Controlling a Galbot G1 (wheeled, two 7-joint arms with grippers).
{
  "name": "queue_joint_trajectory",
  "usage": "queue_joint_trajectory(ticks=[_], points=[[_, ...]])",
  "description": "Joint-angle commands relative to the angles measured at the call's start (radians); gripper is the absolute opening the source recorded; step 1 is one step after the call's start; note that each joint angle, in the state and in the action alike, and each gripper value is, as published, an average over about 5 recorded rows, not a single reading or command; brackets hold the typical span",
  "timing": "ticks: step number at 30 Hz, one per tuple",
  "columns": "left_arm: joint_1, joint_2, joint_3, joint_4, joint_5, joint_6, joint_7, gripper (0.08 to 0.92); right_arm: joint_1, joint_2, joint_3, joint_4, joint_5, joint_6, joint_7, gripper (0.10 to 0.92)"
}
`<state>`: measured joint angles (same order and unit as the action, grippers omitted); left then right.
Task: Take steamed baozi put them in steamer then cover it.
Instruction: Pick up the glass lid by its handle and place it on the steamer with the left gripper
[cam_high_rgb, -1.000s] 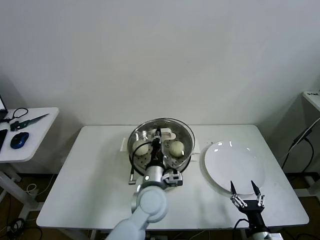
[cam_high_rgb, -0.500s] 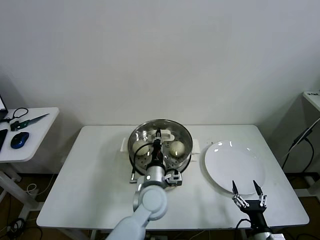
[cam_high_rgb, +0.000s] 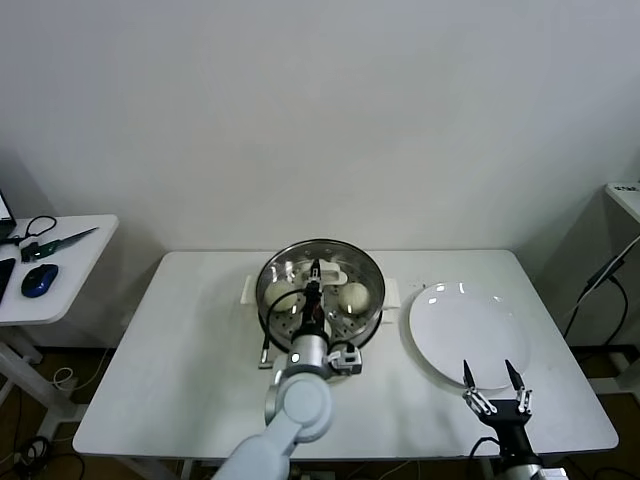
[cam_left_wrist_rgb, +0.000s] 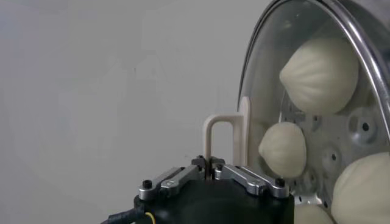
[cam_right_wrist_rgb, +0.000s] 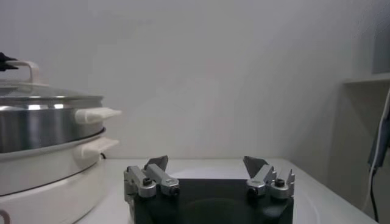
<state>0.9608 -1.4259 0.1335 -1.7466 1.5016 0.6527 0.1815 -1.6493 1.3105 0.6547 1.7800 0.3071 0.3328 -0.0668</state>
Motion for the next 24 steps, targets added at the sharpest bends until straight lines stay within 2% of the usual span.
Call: queue_joint_trajectory(ticks=[1,6,16,24], points=[[0.001,-0.002,0.001,0.01,-0.009,0.0,-0.012,0.133,0.0,0.001,0.0,0.006,-0.003,0.003,0.0,0.823],[-0.002,0.009,0.004,-0.007,-0.034,0.0,-0.018,0.182,0.004,0.0,0.0,0.011,-0.005,-0.011,0.001,0.823],[0.026,0.072,0.03,-0.141,-0.153,0.024,0.014,0.467,0.016,-0.001,-0.009,0.024,-0.01,-0.059,0.027,0.823],[0.131,0.155,-0.009,-0.33,-0.223,0.022,-0.007,0.701,0.014,-0.009,-0.032,0.021,0.01,-0.071,0.064,0.823]])
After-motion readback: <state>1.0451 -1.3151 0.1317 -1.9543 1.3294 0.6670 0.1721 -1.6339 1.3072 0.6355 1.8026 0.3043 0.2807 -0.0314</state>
